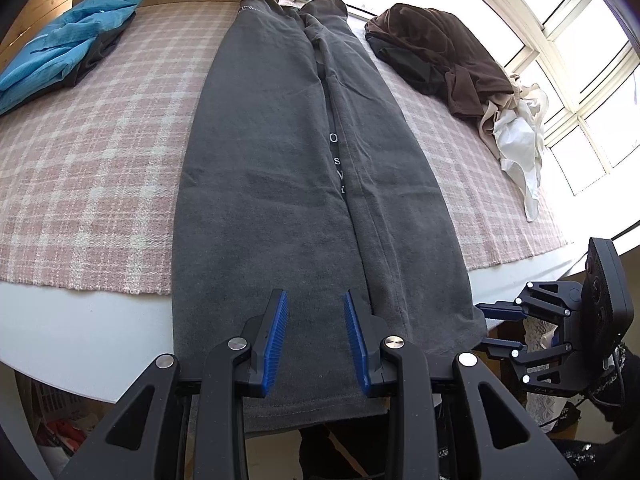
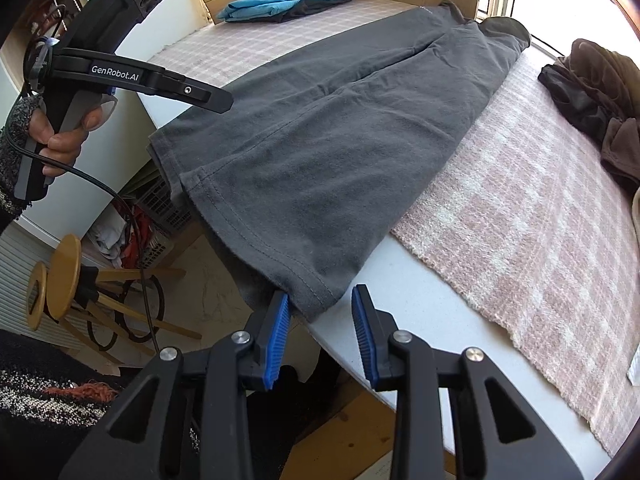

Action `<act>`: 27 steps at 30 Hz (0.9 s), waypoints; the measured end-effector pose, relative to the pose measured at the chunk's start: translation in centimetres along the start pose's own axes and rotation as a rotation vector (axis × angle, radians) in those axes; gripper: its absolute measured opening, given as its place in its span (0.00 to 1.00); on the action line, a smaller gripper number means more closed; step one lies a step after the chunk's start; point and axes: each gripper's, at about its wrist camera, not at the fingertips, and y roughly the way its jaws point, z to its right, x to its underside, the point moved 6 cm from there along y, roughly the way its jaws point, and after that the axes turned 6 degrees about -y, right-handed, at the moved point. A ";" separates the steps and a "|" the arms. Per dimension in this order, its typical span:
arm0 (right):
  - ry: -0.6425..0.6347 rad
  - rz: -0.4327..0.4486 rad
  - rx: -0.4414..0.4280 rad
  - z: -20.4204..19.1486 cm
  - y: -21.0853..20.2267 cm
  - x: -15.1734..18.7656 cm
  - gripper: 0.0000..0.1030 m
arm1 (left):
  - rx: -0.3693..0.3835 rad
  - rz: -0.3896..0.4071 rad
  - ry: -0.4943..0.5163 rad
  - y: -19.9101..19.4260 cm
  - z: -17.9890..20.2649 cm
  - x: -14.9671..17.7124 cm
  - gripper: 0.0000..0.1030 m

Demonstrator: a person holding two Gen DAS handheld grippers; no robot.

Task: Fold clothes

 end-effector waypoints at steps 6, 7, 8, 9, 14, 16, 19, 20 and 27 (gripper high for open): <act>0.047 -0.009 -0.050 -0.1 0.7 -0.9 0.05 | -0.019 0.001 -0.014 0.5 -0.9 -0.3 0.27; 0.059 -0.008 -0.079 -0.3 0.5 -1.1 0.04 | -0.028 0.000 -0.016 0.7 -1.2 -0.3 0.28; 0.066 -0.008 -0.109 -0.5 0.2 -1.2 0.04 | -0.034 -0.006 -0.021 0.9 -1.4 -0.3 0.28; 0.035 -0.011 -0.113 -1.0 -0.3 -1.2 0.04 | -0.036 -0.012 -0.024 1.2 -1.6 -0.2 0.28; -0.067 -0.063 -0.114 -2.3 -1.3 -0.5 0.04 | -0.034 -0.013 -0.029 1.9 -1.8 0.1 0.28; -0.060 -0.045 -0.113 -2.1 -1.8 -0.9 0.04 | -0.031 -0.011 -0.034 2.0 -1.9 0.1 0.28; -0.051 -0.022 -0.132 -2.2 -2.5 -1.1 0.04 | -0.029 -0.009 -0.034 2.0 -2.0 -0.1 0.28; -0.066 -0.041 -0.130 -2.5 -2.3 -0.6 0.04 | -0.028 -0.008 -0.035 2.0 -2.0 -0.1 0.28; -0.121 -0.047 -0.136 -3.5 -2.5 -1.0 0.03 | -0.025 -0.008 -0.031 2.1 -2.3 -0.5 0.28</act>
